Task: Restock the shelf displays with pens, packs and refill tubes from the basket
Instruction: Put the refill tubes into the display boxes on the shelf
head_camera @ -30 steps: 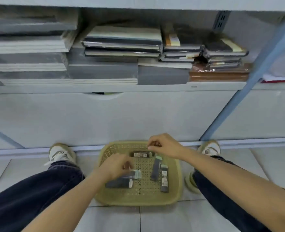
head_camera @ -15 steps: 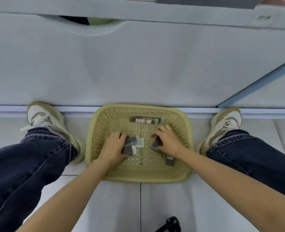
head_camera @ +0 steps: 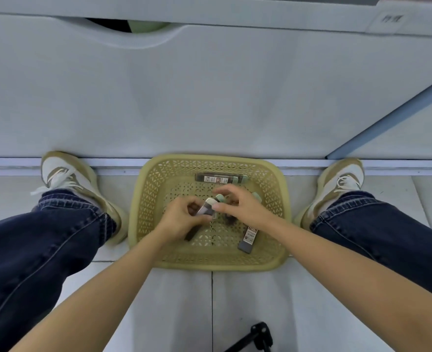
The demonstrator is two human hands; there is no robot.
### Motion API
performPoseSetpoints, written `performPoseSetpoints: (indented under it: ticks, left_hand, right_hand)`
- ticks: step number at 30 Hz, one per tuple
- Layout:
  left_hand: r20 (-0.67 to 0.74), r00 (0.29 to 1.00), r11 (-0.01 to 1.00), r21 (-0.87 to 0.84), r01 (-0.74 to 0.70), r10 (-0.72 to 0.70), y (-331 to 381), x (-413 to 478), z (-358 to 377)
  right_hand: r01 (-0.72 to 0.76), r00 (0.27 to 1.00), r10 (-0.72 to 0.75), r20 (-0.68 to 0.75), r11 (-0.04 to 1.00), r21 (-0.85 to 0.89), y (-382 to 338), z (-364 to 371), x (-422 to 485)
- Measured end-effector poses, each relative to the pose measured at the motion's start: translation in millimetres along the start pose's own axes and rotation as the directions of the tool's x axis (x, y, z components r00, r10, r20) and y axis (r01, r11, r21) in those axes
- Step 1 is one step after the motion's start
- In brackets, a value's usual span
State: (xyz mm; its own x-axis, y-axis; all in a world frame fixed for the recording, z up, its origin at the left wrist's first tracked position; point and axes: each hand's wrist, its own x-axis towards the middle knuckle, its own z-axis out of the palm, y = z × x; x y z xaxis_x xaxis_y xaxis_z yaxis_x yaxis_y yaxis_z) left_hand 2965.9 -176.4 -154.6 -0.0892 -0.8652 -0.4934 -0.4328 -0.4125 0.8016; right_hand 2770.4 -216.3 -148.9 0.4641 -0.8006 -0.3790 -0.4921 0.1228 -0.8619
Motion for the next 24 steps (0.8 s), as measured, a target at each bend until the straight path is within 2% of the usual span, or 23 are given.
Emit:
performPoseSetpoints:
  ticks: [2,5,8,12,14,16,18,20,24]
  left_hand:
    - [-0.027,0.999,0.999,0.011,-0.041,0.041,9,-4,4]
    - [-0.099,0.977,0.948,0.279,-0.154,0.188,18,-11,11]
    - [-0.038,0.961,0.857,0.463,-0.227,0.275,20,-19,25]
    - [-0.067,0.934,0.825,0.495,-0.275,0.351,19,-23,29]
    - [-0.077,0.953,0.895,0.372,-0.246,0.294,19,-24,23]
    - [-0.086,0.986,0.981,0.143,-0.127,0.141,16,-23,15]
    - [-0.113,0.994,0.996,-0.092,-0.008,-0.002,11,-21,7]
    - [-0.134,0.989,0.973,-0.229,0.037,-0.070,7,-18,1]
    - [-0.145,0.985,0.933,-0.359,0.034,-0.091,4,-13,-1]
  right_hand:
    - [0.038,0.999,-0.038,-0.021,0.999,-0.002,-9,-2,0]
    - [-0.031,0.994,0.039,-0.101,0.997,0.077,-14,-6,-1]
    - [-0.106,0.983,0.134,-0.124,0.972,0.211,-17,-8,-2]
    - [-0.118,0.990,0.138,-0.039,0.935,0.334,-19,-7,-9]
    - [-0.089,0.995,0.098,-0.011,0.939,0.332,-16,-9,-11]
    - [-0.029,0.993,0.039,-0.113,0.996,0.085,-8,-12,-7]
    - [-0.007,0.965,-0.048,-0.257,0.978,-0.208,4,-16,2]
    - [-0.016,0.944,-0.118,-0.309,0.916,-0.402,14,-17,12]
    - [-0.074,0.928,-0.196,-0.316,0.737,-0.672,29,-5,28]
